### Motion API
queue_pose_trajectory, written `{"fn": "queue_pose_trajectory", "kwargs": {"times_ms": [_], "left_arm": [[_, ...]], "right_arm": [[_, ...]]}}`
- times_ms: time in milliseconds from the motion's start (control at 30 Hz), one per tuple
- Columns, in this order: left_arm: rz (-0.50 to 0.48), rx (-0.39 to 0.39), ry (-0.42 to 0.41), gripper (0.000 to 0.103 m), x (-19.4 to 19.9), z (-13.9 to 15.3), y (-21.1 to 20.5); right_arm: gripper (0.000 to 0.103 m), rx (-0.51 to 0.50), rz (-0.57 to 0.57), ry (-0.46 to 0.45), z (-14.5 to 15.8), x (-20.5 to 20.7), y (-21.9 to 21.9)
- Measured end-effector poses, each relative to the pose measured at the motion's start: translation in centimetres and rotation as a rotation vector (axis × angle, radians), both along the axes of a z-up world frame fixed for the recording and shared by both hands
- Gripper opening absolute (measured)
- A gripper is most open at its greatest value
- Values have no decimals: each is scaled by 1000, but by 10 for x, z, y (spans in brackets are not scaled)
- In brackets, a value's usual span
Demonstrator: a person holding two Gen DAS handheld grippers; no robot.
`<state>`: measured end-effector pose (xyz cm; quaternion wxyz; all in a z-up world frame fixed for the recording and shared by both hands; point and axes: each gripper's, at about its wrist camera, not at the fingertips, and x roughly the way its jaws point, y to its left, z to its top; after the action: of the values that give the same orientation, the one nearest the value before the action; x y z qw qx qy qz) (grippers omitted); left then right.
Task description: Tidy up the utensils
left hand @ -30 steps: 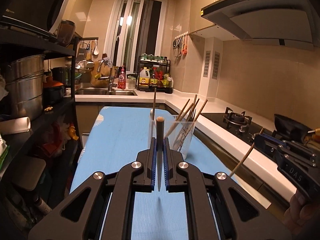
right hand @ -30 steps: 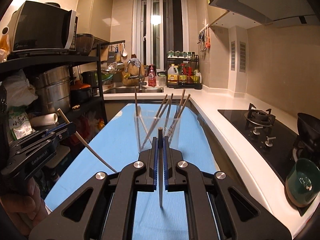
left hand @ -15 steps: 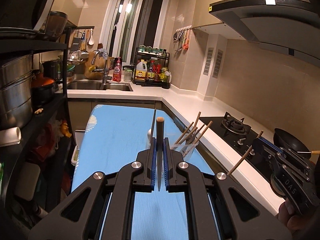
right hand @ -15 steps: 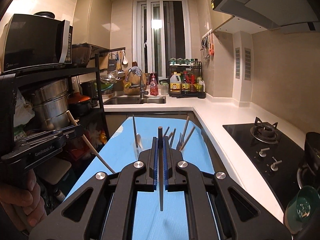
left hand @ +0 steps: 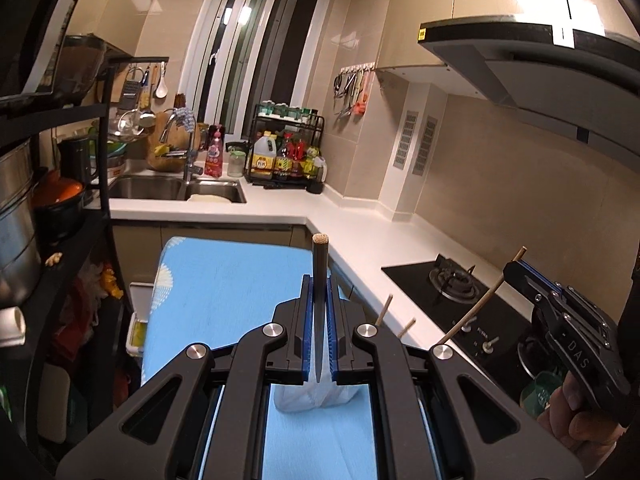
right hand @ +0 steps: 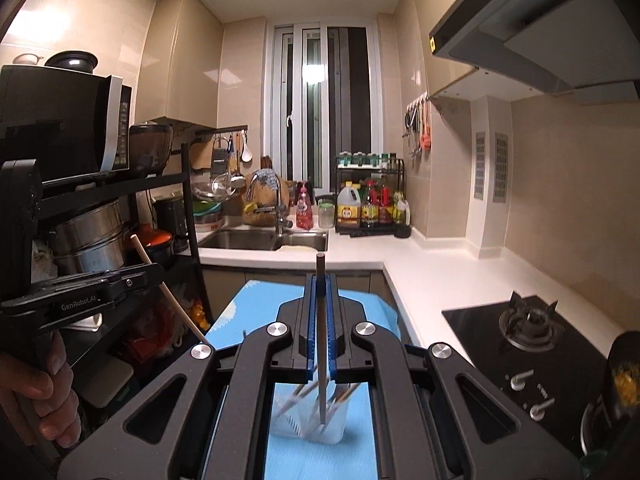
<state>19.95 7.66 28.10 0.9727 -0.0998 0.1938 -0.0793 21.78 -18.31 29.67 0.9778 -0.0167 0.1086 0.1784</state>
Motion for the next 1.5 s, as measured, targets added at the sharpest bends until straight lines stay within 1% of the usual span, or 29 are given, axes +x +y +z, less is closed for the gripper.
{"fn": "queue_pose_trajectory", "kwargs": {"times_ms": [133,267,400,567,700,733,767,800,833,867,900,933,967,1000,1033,1067,1100,1133,1167,1200,1267,1300,1333,1367,1500], "left_arm": [[-1,3,-18,6,25,13,-2],[-4,-1,13,6,52,3,-3],[-19,-16,73,6,78,-24,-3],[-42,-27,143,6,98,-54,-6],[-71,-40,170,6,106,-65,-12],[-81,-47,173,7,106,-65,-14],[-89,-45,174,9,106,-64,-15],[-86,-37,168,13,104,-62,-16],[-75,-30,158,27,101,-62,-15],[-67,-32,141,34,96,-59,-14],[-62,-33,129,34,92,-58,-12],[-53,-33,117,34,85,-56,-11],[-44,-30,108,34,79,-56,-10],[-35,-27,99,34,72,-56,-9],[-24,-19,86,37,63,-58,-10],[-11,-10,72,43,53,-61,-10],[3,-2,64,46,45,-64,-11],[24,9,53,53,34,-69,-12],[43,19,43,60,22,-76,-14],[59,25,39,64,13,-82,-15],[103,28,44,75,-6,-100,-18],[119,31,55,77,-16,-112,-21],[131,41,65,81,-21,-119,-23],[143,60,74,86,-29,-129,-27],[169,107,114,94,-48,-161,-38]], "right_arm": [[5,5,-6,-8,12,28,4],[5,-2,-6,-4,9,55,10],[5,-18,1,27,-7,78,20],[5,-33,9,104,-40,103,28],[6,-35,18,163,-57,115,30],[10,-31,18,173,-59,116,30],[20,-29,13,176,-60,115,28],[27,-25,5,167,-58,111,25],[34,-20,3,153,-55,106,22],[35,-19,-1,139,-52,99,19],[35,-21,-4,129,-49,94,17],[39,-25,-6,116,-46,86,14],[46,-27,-9,107,-45,79,12],[50,-31,-10,97,-44,68,8],[56,-35,-15,90,-44,59,6],[62,-40,-35,83,-47,47,2],[65,-35,-53,83,-51,36,-3],[72,-23,-64,91,-55,27,-8],[77,-9,-71,105,-61,17,-12],[80,2,-86,124,-71,6,-16],[88,3,-127,159,-90,-11,-21],[90,-4,-145,178,-102,-19,-22],[95,-12,-166,196,-113,-26,-24],[96,-19,-187,211,-124,-32,-27],[98,-39,-228,271,-163,-49,-32]]}}
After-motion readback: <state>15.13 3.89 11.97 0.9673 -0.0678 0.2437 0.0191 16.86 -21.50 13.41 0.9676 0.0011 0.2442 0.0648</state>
